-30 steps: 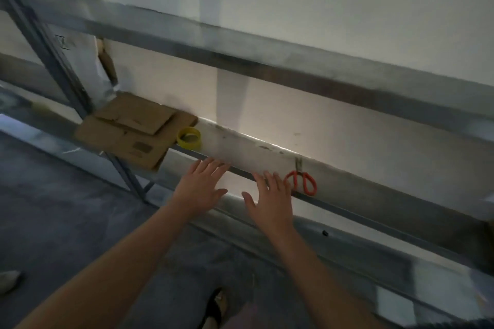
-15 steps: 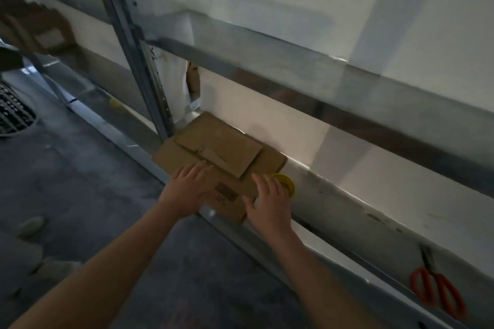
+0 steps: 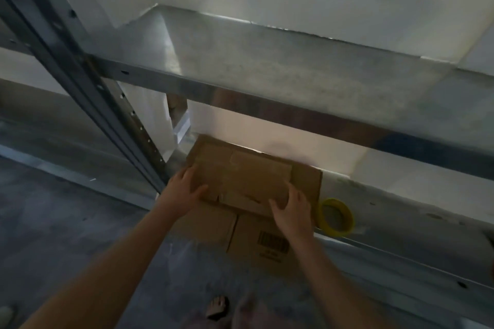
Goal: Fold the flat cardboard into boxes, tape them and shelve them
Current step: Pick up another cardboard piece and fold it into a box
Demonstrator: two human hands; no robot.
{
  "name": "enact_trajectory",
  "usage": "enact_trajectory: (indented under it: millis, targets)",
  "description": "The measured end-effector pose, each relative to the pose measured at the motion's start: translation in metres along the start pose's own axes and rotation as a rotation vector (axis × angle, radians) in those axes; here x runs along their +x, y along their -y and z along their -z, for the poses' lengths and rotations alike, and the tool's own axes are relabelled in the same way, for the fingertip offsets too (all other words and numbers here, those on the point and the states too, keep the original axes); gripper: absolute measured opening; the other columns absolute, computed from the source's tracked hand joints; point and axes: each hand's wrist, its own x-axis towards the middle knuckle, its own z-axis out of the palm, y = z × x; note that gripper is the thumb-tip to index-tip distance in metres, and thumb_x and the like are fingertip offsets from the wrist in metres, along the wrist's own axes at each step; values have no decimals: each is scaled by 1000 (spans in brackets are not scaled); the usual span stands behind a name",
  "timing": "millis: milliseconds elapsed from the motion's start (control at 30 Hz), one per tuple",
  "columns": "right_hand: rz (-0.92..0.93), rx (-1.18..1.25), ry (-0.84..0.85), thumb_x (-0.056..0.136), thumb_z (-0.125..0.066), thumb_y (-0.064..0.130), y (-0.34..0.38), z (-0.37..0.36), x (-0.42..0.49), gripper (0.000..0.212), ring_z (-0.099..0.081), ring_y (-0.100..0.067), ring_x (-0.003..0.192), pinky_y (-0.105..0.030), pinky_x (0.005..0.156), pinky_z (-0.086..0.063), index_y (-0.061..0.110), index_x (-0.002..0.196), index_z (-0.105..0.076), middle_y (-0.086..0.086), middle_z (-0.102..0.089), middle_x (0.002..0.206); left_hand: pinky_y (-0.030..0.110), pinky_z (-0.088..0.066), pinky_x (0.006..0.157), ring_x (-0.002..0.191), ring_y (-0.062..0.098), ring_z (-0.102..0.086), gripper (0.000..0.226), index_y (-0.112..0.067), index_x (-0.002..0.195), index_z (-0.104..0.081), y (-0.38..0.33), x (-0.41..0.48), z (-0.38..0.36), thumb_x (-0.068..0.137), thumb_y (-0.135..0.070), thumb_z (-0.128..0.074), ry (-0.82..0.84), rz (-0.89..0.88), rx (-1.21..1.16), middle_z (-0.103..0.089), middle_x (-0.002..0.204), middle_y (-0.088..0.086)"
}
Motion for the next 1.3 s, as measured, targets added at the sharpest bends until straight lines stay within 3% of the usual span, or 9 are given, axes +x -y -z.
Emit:
enact_trajectory:
  millis: [200,433,633,833,967,1067,1200,1300]
  targets:
    - [-107,70,16,88,-71,31,6,-15,8,74,-40,-26,135,-39,109,-37,30,150,-31,-7,-37,149,52,-27,112,139,38,-23,76,-34,151,-19,13,20,-8,89,-51,-59,66,42,-30,-30,152,13]
    - [-90,142,-62,86,-73,27,11,-2,2,73,-43,-22,132,-36,106,-39,35,147,-33,-2,-33,148,51,-35,110,133,34,-34,76,-45,145,-27,7,12,3,82,-46,-70,84,-15,-218,-25,148,9]
    - [-114,145,-182,87,-71,26,-12,49,-24,73,-43,-24,130,-41,106,-41,35,148,-32,-4,-33,147,49,-39,108,130,27,-36,78,-49,144,-24,-47,-6,1,82,-44,-71,72,-151,-249,-22,144,0]
    - [-137,197,-312,88,-71,19,-86,125,-47,70,-48,-25,125,-38,107,-41,27,148,-36,-8,-37,143,47,-41,106,126,22,-36,77,-60,139,-20,-141,-22,-45,80,-50,-70,100,-287,-275,-19,141,-8]
    - [-148,226,-307,89,-70,18,-155,175,-57,70,-46,-27,126,-41,107,-41,27,149,-35,-9,-34,146,35,-41,105,122,16,-38,72,-63,134,-27,-204,-44,-95,80,-46,-72,85,-356,-355,-20,133,-15]
    - [-123,212,-277,90,-69,19,-212,223,-63,71,-45,-24,127,-38,107,-40,27,150,-33,-7,-31,147,28,-39,102,120,15,-40,71,-56,137,-31,-257,-75,-139,81,-42,-73,63,-355,-384,-19,123,-19]
    - [-116,185,-268,89,-69,19,-271,273,-74,69,-45,-23,126,-31,103,-39,30,148,-35,-7,-35,146,40,-38,109,125,21,-37,76,-46,142,-30,-317,-114,-180,81,-38,-74,64,-289,-401,-22,137,-7]
    - [-108,174,-267,88,-71,18,-303,299,-76,71,-41,-26,132,-37,107,-37,30,148,-35,-8,-35,148,45,-35,111,131,25,-34,83,-40,147,-26,-355,-133,-199,81,-34,-76,56,-251,-398,-26,144,3]
